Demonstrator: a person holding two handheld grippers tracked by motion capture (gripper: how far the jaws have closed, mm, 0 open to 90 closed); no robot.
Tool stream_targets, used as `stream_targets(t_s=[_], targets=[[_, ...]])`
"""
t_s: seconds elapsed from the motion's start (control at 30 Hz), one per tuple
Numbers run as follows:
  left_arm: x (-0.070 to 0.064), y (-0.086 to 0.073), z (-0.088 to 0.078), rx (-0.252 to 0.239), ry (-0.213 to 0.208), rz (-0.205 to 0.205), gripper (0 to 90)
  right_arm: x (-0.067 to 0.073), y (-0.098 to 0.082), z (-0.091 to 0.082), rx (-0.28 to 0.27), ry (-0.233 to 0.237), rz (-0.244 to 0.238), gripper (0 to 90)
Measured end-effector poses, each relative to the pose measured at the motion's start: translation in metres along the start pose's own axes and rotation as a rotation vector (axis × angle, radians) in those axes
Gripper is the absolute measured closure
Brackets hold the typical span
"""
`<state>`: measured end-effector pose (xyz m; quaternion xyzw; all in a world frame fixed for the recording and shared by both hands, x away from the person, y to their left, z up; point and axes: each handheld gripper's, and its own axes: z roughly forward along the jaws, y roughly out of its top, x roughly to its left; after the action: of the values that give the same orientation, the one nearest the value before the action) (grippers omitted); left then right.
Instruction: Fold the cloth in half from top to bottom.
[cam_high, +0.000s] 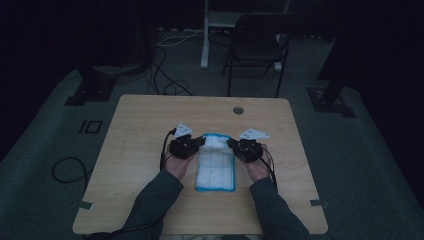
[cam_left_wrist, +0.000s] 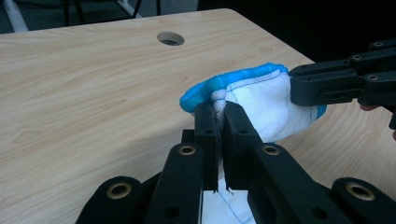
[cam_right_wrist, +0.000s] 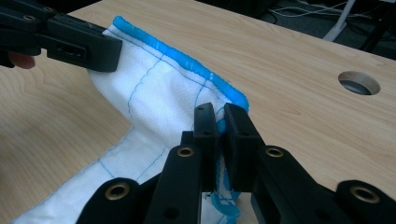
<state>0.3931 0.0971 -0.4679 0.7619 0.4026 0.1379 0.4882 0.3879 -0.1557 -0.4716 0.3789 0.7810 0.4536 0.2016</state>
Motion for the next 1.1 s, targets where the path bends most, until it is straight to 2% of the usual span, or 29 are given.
stream_targets(t_s=[0.53,1.1], targets=[[-0.006,-0.012,-0.008,-0.009,-0.019,-0.006,86.4,0.008,-0.012,-0.006,-0.01,0.01,0.019,85.0],[-0.013,-0.034,-0.012,0.003,-0.036,-0.02,86.3,0.019,-0.034,-0.008,0.001,0.014,0.041,85.0]])
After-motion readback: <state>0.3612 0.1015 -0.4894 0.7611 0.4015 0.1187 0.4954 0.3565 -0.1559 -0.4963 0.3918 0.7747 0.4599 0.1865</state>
